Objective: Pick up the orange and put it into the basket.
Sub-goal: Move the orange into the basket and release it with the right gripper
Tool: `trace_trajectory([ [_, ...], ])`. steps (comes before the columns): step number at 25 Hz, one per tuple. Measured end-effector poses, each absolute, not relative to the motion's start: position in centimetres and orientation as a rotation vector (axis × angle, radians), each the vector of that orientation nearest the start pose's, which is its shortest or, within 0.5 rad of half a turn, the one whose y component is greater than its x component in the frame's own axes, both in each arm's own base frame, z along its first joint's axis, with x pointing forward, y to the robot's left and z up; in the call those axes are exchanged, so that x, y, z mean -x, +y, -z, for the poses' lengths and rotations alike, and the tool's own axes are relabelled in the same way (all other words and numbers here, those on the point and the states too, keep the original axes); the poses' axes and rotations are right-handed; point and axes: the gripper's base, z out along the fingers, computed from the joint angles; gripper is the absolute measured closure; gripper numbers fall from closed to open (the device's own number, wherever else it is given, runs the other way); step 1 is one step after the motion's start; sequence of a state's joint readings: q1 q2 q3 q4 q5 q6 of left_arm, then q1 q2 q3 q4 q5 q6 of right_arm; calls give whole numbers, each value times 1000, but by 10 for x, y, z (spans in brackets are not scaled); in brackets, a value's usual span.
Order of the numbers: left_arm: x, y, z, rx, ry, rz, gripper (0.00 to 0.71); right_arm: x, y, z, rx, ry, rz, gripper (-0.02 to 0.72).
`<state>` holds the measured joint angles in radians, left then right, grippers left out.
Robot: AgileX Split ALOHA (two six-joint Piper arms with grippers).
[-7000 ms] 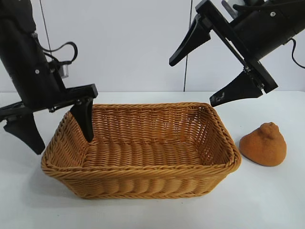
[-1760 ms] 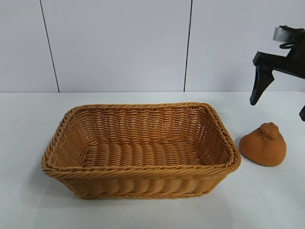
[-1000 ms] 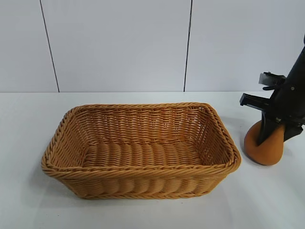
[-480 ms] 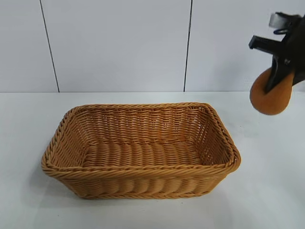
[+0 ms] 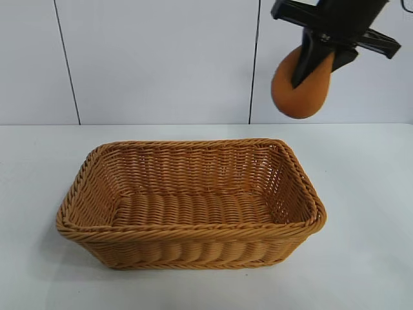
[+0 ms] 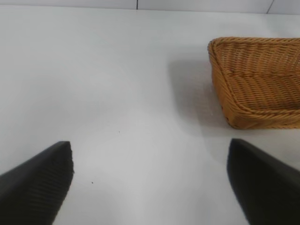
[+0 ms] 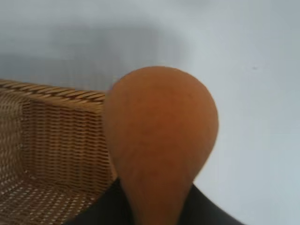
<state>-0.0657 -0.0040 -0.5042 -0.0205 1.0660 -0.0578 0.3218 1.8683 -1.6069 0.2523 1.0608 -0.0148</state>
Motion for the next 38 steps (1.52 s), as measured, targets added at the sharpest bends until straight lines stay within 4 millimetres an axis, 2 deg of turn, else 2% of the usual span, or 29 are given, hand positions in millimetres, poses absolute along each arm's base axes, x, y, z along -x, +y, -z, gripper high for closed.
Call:
trace_trajectory([
  [5,6,-1,-278,-9,2043,102,74,-355,196,-278,491,2745,-453,650],
  [9,6,-1,-278,-9,2043,102,74,-343,229,-273,571,2710,-490,650],
  [12,6,-1,-278,-9,2043,102,74,-341,247,-258,600,2706,-502,650],
  [16,6,-1,-278,-9,2043,102,74,-342,269,-227,638,2722,-497,650],
  [20,6,-1,-278,-9,2043,102,74,-345,283,-187,661,2785,-473,650],
  [24,6,-1,-278,-9,2043,102,74,-347,286,-152,667,2864,-439,650],
  [28,6,-1,-278,-9,2043,102,74,-347,286,-144,668,2879,-432,646],
  [29,6,-1,-278,-9,2043,102,74,-347,286,-145,668,2878,-432,620],
  [31,6,-1,-278,-9,2043,102,74,-348,287,-147,671,2879,-434,507],
  [35,6,-1,-278,-9,2041,102,74,-350,290,-161,697,2883,-441,154],
  [36,6,-1,-278,-9,2041,102,74,-351,291,-167,708,2886,-442,100],
  [38,6,-1,-278,-9,2041,102,74,-352,293,-179,739,2899,-436,53],
])
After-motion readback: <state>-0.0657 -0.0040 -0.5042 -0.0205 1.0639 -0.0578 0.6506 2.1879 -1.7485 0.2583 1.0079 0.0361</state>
